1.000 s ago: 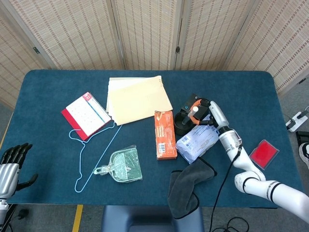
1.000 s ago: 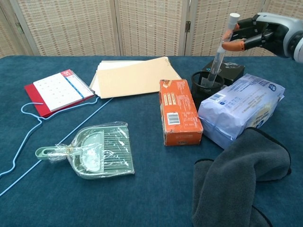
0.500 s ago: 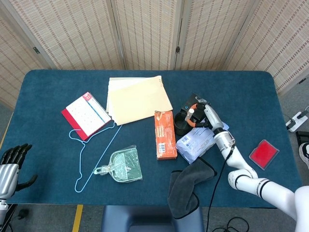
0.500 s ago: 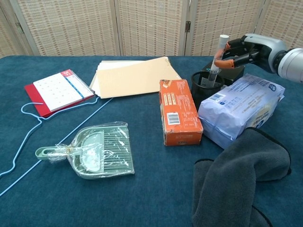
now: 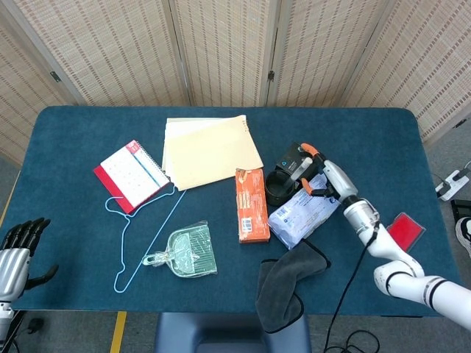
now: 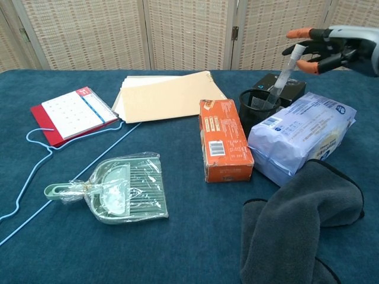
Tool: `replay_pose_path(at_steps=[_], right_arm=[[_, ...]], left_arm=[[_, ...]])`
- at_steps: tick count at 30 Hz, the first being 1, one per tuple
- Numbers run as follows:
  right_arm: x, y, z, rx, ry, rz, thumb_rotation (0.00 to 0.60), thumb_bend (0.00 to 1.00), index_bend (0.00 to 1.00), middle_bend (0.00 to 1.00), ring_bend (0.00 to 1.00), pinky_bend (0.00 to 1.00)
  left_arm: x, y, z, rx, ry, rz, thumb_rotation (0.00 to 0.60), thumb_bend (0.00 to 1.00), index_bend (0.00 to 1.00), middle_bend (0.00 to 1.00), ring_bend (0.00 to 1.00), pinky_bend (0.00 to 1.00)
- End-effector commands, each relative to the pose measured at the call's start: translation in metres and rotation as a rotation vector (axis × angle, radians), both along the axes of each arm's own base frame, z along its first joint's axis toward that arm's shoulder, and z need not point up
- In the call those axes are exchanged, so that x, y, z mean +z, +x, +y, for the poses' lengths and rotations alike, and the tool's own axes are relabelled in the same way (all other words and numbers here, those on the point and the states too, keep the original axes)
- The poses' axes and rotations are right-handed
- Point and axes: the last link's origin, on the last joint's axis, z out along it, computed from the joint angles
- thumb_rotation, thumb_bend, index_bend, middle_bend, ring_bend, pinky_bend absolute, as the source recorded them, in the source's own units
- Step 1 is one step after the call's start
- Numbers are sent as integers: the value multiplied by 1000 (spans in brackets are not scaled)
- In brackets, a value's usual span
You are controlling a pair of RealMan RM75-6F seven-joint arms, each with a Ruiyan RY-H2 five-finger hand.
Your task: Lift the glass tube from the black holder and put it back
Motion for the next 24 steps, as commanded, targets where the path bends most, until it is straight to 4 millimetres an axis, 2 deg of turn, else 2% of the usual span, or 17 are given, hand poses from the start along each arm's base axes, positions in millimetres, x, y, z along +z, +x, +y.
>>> replay_pose_path(at_steps=[1, 7, 10, 14, 19, 24], right_arm=[[28, -13, 24, 68, -93, 105, 600, 473, 0, 115, 0, 108], [68, -37, 66, 100, -308, 352, 600, 472, 0, 155, 0, 108], [83, -51, 96, 90, -403, 463, 600, 473, 12, 186, 3, 111], [94, -69, 135, 57, -427, 561, 600, 473, 46, 211, 23, 136], [101, -87, 180, -7, -425, 582, 600, 472, 72, 222, 36, 137], [103, -96, 205, -48, -424, 597, 600, 473, 91, 230, 45, 140]], left_arm=[[0, 1, 1, -4, 0, -1, 600, 285, 126, 117, 94, 110], [-2, 5, 5, -22, -4, -2, 600, 284, 126, 117, 94, 110], [-3, 9, 7, -34, -5, 0, 600, 284, 126, 117, 94, 110], [-5, 12, 8, -44, -1, 1, 600, 284, 126, 117, 93, 110], [-6, 16, 9, -57, 8, 2, 600, 284, 125, 117, 93, 110], [-7, 19, 9, -61, 15, 4, 600, 284, 126, 117, 92, 110]])
